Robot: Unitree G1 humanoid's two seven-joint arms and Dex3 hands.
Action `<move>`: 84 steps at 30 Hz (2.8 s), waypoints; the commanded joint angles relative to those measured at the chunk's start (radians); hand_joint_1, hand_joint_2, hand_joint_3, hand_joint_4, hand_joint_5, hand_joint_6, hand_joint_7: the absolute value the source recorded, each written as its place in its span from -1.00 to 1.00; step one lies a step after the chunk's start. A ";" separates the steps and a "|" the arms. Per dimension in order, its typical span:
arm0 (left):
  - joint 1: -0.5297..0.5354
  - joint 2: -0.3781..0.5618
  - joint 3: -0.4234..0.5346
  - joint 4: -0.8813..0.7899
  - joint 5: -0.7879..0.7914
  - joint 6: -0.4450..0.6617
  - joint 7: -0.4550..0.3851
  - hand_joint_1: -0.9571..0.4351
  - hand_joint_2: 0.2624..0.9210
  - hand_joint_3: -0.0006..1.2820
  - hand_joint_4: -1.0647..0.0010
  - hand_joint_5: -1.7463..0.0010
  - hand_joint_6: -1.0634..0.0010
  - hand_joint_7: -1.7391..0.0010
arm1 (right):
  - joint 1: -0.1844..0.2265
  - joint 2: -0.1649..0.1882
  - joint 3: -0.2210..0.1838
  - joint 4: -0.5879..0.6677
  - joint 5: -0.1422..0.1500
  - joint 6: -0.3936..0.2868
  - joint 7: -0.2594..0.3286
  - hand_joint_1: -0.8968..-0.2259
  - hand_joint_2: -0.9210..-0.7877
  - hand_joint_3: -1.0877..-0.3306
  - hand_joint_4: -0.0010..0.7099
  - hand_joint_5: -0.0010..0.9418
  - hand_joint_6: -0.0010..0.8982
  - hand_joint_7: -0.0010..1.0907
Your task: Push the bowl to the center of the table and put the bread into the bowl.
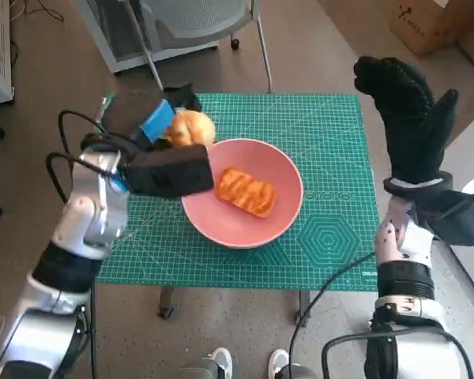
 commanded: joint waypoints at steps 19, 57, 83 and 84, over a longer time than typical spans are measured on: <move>0.013 -0.115 -0.065 -0.022 0.055 -0.088 -0.055 0.38 0.96 -0.98 -0.53 -0.19 -0.27 -0.26 | 0.036 -0.009 0.010 -0.030 -0.013 0.019 0.002 -0.17 -1.00 0.31 -0.13 -1.00 -0.10 -1.00; 0.033 -0.074 0.144 0.007 -0.315 -0.208 -0.305 -0.32 0.73 -0.95 1.00 1.00 0.74 0.99 | 0.056 -0.005 0.029 -0.085 -0.050 0.013 -0.053 -0.16 -1.00 0.30 -0.15 -1.00 -0.09 -0.99; 0.189 -0.265 0.486 0.000 -0.792 -0.517 0.030 -0.53 1.00 -0.27 0.78 0.94 0.96 0.57 | 0.022 0.019 0.075 -0.157 -0.038 0.100 -0.065 -0.13 -1.00 0.41 -0.10 -0.98 -0.09 -1.00; 0.194 -0.268 0.490 -0.006 -0.811 -0.507 0.025 -0.55 1.00 -0.27 0.79 0.94 0.97 0.57 | 0.023 0.020 0.076 -0.162 -0.037 0.104 -0.064 -0.13 -1.00 0.41 -0.10 -0.99 -0.09 -1.00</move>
